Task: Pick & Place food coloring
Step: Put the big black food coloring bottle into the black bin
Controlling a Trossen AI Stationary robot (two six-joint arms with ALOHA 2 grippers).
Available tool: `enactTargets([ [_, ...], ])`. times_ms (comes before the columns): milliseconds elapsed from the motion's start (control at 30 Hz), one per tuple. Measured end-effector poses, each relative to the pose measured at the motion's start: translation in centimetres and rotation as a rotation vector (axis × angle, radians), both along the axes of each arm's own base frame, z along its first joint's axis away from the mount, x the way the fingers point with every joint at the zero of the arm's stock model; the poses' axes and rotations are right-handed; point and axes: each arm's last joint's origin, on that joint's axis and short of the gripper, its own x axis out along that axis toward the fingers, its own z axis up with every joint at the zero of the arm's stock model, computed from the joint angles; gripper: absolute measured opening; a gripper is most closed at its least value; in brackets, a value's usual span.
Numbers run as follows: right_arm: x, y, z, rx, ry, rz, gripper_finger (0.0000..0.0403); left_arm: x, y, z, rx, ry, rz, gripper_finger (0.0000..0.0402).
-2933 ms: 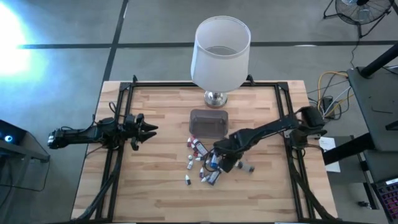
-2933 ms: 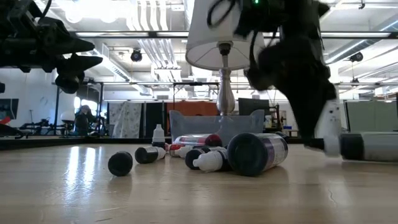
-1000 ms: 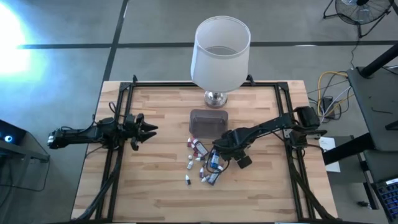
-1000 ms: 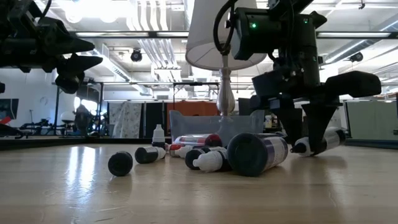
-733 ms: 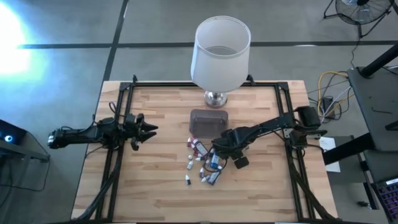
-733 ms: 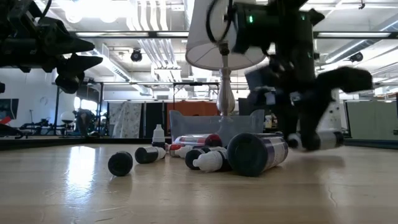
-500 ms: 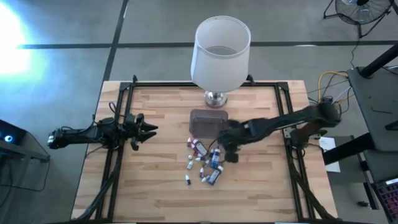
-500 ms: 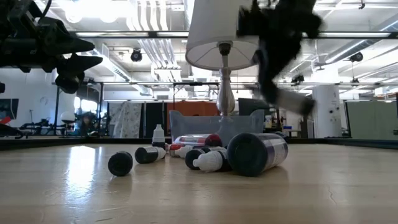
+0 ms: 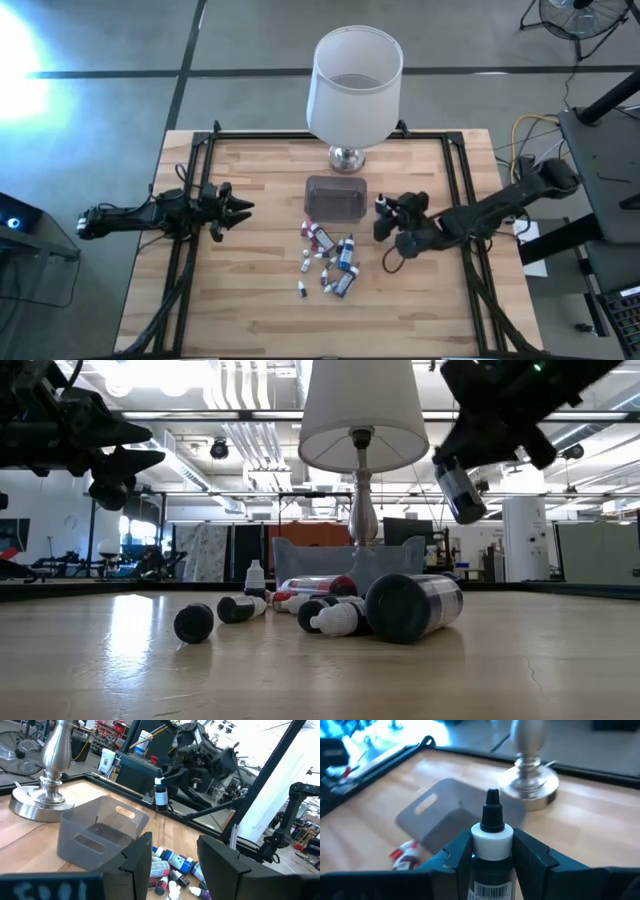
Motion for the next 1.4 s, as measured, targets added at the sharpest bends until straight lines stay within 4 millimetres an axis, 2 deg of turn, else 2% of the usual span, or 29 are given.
enactTargets([
  [200, 0.1, -0.4, -3.0, -0.128, 0.036, -0.111, 0.0111, 0.0, 0.0, 0.0, 0.0, 0.0, 0.0, 0.0135],
  [467, -0.6, -1.2, -8.2, -0.097, -0.062, -0.282, 0.0111, 0.0, 0.0, 0.0, 0.0, 0.0, 0.0, 0.0135],
  [667, -0.6, -1.2, -10.0, -0.105, -0.044, -0.305, 0.0134, 0.0, 0.0, 0.0, 0.0, 0.005, 0.001, 0.0135],
  [933, 0.3, -0.9, -9.6, -0.167, 0.06, -0.249, 0.0195, 0.0, 0.0, -0.1, 0.0, 0.007, 0.0, 0.0135],
  [1133, 0.3, -0.8, -8.0, -0.127, 0.052, -0.222, 0.0221, 0.1, 0.0, -0.1, 0.0, 0.011, 0.0, 0.0135],
  [1300, -0.5, -1.3, -5.2, 0.026, 0.024, -0.176, 0.0231, 0.1, 0.0, -0.1, -0.001, 0.013, 0.0, 0.0135],
  [1400, -1.4, -2.2, -2.7, 0.187, 0.064, -0.128, 0.0233, 0.1, 0.0, -0.1, -0.001, 0.013, 0.001, 0.0135],
])
